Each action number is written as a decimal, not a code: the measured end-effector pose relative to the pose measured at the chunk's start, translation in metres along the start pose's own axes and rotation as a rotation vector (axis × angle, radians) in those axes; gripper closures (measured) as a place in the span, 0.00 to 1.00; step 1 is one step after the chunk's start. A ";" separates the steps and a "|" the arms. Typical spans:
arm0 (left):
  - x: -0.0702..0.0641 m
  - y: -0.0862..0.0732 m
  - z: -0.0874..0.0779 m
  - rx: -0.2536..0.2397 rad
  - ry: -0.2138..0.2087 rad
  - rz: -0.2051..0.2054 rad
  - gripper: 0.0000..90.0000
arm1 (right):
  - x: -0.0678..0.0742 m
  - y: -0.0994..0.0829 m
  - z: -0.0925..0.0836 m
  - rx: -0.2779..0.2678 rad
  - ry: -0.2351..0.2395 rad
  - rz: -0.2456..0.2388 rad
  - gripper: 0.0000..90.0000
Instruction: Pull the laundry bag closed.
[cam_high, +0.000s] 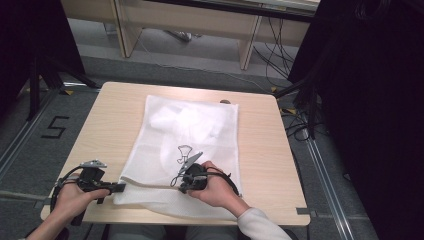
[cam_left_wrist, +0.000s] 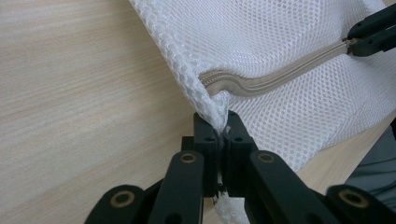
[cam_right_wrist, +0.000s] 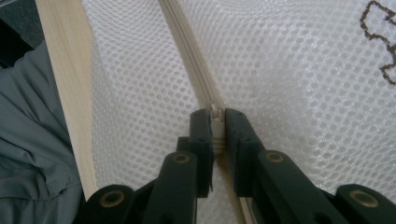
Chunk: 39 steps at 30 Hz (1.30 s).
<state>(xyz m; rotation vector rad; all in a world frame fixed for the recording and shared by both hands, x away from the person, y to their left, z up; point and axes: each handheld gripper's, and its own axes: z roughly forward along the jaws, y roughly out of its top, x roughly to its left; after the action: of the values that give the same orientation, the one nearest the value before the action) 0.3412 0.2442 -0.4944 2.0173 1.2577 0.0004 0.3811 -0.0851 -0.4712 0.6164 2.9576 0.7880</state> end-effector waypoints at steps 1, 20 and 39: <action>0.000 0.000 0.000 -0.002 0.003 -0.001 0.96 | 0.000 -0.001 0.000 -0.003 -0.003 -0.001 0.92; 0.000 0.000 0.000 -0.001 0.002 0.000 0.96 | -0.004 -0.011 -0.009 0.002 -0.012 0.016 0.92; 0.000 0.000 0.000 -0.004 0.003 -0.003 0.96 | -0.005 -0.019 -0.016 0.003 -0.009 0.029 0.92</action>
<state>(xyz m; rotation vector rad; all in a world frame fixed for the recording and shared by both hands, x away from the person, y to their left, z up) 0.3411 0.2445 -0.4940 2.0127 1.2614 0.0044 0.3771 -0.1096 -0.4664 0.6634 2.9491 0.7803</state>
